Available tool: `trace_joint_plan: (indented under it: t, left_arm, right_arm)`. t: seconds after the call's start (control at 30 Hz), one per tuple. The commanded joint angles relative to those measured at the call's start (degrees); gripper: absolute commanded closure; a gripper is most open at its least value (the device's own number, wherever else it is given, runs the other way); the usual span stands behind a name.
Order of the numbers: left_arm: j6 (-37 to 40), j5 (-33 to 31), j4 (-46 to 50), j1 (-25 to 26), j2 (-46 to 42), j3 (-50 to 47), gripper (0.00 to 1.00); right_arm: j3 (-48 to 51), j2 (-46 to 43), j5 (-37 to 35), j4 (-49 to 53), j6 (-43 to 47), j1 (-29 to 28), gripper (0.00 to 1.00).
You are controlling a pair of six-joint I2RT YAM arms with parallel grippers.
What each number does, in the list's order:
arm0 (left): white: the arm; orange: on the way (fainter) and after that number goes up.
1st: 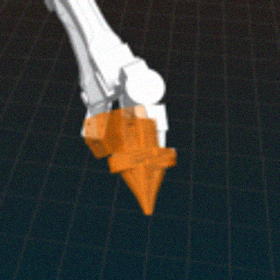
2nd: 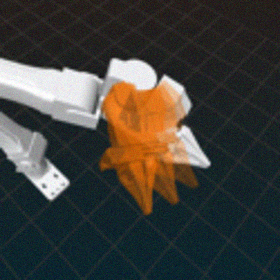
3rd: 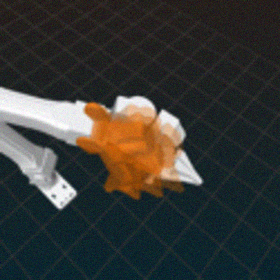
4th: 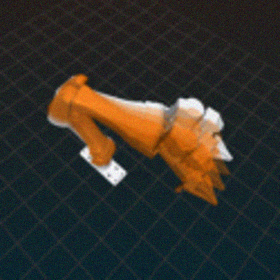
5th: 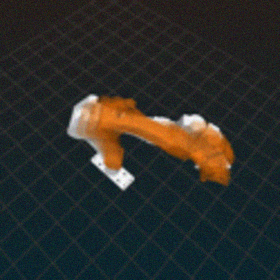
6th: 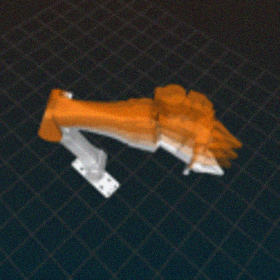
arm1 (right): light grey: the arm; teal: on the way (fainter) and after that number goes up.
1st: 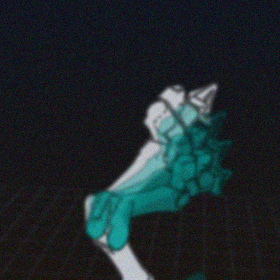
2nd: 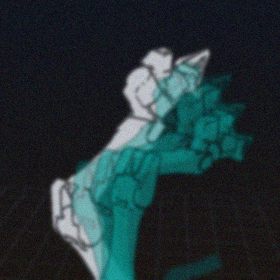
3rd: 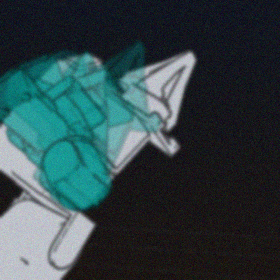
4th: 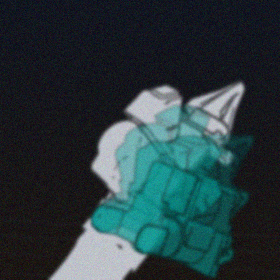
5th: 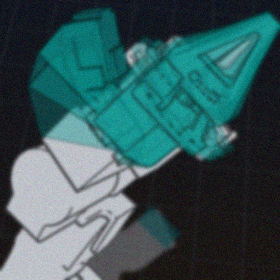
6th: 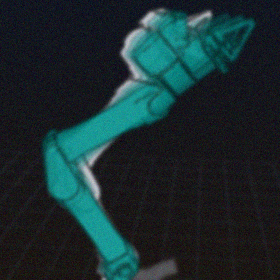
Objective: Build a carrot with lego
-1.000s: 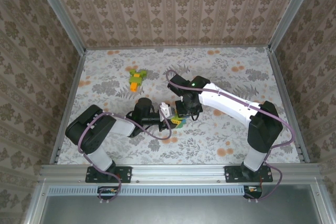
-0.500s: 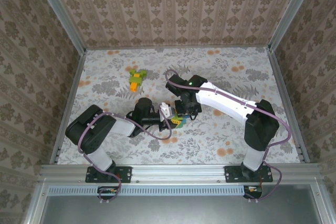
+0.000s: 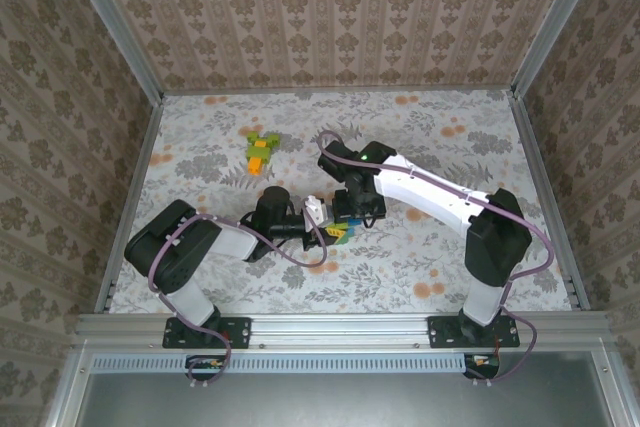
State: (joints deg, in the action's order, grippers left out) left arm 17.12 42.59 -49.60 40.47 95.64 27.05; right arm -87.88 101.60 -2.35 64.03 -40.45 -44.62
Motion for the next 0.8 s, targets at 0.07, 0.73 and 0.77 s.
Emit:
trace_joint_plan:
  t: [0.07,0.73,0.77]
  left_arm:
    - [2.2,-1.9,8.5,0.5,2.4,-1.1,0.72]
    - [-8.2,-4.9,27.1,0.4,-2.5,6.2,0.73]
    - [-9.5,-5.3,28.8,0.4,-3.3,6.8,0.73]
  right_arm:
    - [-1.7,-5.6,2.2,-0.7,1.4,1.1,0.34]
    - [15.6,-26.7,0.5,-7.1,7.5,10.8,0.34]
    - [16.6,-26.9,0.9,-7.7,8.2,10.9,0.34]
